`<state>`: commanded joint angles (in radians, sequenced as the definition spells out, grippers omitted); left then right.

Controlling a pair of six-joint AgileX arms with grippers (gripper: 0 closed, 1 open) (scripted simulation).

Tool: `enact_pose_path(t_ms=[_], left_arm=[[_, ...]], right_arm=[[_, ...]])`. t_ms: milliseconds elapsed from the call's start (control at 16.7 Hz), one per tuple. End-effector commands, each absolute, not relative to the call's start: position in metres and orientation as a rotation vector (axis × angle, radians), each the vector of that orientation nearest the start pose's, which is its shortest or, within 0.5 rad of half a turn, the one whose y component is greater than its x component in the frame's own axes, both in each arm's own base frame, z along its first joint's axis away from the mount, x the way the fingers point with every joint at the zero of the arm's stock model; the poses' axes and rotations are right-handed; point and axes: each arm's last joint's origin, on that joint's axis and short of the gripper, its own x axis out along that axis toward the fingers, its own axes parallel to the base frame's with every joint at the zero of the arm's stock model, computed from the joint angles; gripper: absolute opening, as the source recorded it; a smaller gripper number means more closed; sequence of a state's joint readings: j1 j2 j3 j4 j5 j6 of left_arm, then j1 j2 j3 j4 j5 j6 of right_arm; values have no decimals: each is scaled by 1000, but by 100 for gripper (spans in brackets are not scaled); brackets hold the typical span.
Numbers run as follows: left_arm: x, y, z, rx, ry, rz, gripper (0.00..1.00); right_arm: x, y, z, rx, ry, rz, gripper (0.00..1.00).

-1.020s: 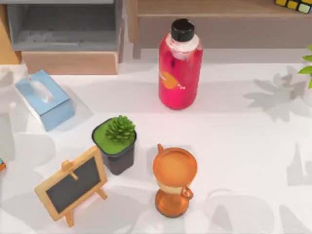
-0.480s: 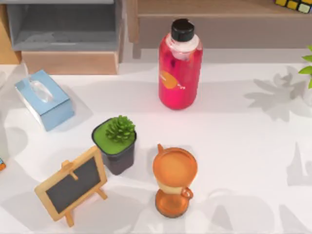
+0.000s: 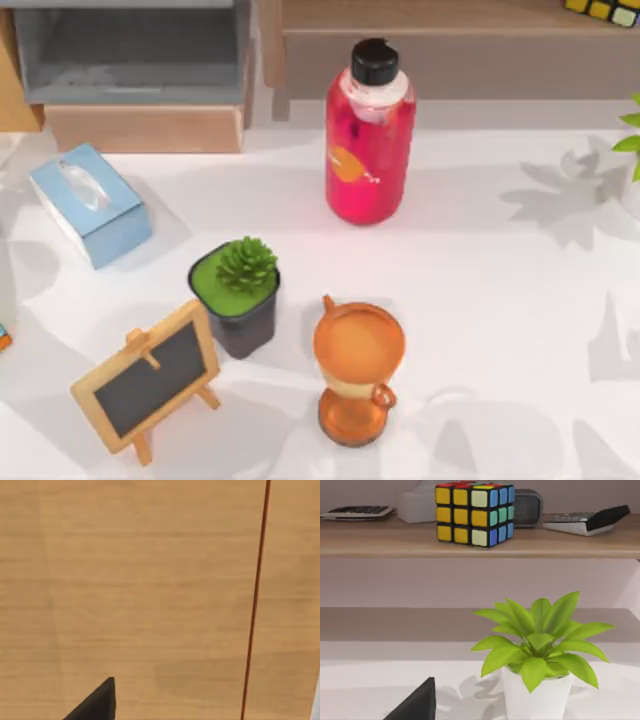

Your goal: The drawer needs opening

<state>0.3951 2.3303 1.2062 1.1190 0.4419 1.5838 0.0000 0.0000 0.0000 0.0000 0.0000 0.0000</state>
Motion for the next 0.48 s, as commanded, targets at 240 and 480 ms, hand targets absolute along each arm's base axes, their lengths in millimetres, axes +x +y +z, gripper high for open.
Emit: enact_pose_path(t_ms=[240, 480], left_arm=[[433, 171, 95, 1571, -16, -16, 100], [433, 171, 95, 1571, -16, -16, 70]], right_arm=[[106, -1, 160, 0, 0, 0, 100], [106, -1, 160, 0, 0, 0, 100]])
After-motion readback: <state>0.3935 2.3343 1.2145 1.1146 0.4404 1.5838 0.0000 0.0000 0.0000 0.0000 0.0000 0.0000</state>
